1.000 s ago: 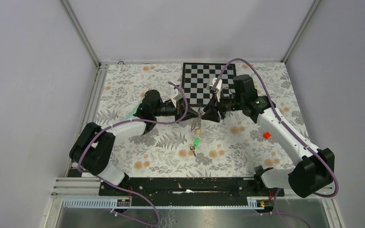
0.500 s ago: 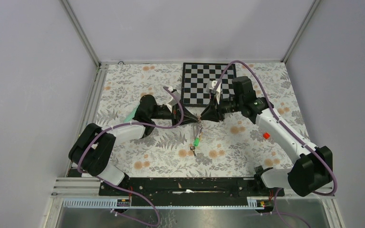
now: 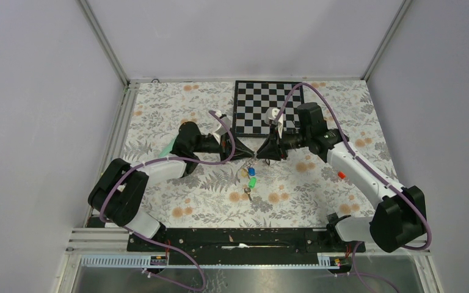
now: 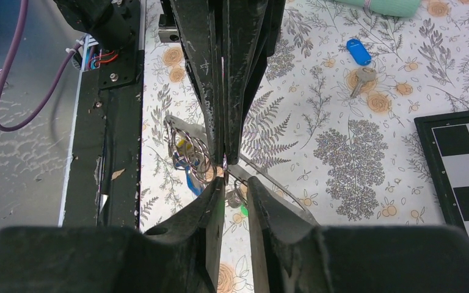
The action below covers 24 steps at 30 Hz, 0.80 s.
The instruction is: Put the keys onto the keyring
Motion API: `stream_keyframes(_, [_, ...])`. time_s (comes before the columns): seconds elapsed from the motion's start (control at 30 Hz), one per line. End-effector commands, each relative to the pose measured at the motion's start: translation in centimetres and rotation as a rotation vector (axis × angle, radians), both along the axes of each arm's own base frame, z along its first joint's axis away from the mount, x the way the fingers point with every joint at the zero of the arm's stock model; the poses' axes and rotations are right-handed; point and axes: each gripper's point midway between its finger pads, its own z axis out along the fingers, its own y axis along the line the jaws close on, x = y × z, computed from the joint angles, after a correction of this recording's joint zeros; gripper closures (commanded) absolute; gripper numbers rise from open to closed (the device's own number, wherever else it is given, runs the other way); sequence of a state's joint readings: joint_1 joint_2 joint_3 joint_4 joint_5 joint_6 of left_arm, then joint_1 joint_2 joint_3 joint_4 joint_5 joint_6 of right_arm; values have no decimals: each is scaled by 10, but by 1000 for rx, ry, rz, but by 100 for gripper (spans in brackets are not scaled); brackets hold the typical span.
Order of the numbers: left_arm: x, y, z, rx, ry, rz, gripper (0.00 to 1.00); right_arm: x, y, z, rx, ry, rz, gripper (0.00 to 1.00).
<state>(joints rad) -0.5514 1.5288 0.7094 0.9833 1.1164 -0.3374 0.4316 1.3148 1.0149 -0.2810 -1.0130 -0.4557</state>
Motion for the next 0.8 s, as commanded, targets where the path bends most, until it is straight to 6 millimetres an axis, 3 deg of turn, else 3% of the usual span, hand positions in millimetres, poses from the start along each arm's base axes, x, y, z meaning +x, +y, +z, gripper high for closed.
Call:
stream_keyframes(0.0, [-1, 1, 21, -60, -95, 3, 100, 1, 6, 0, 26, -7, 16, 74])
stream_keyframes(0.37, [-1, -2, 17, -66, -69, 16, 100, -3, 11, 0, 39, 12, 30, 77])
stream_keyframes(0.67, [2, -1, 14, -63, -55, 34, 100, -3, 9, 2, 28, -10, 27, 99])
stream_keyframes(0.77, [2, -2, 12, -57, -50, 38, 100, -5, 6, 4, 15, -20, 32, 100])
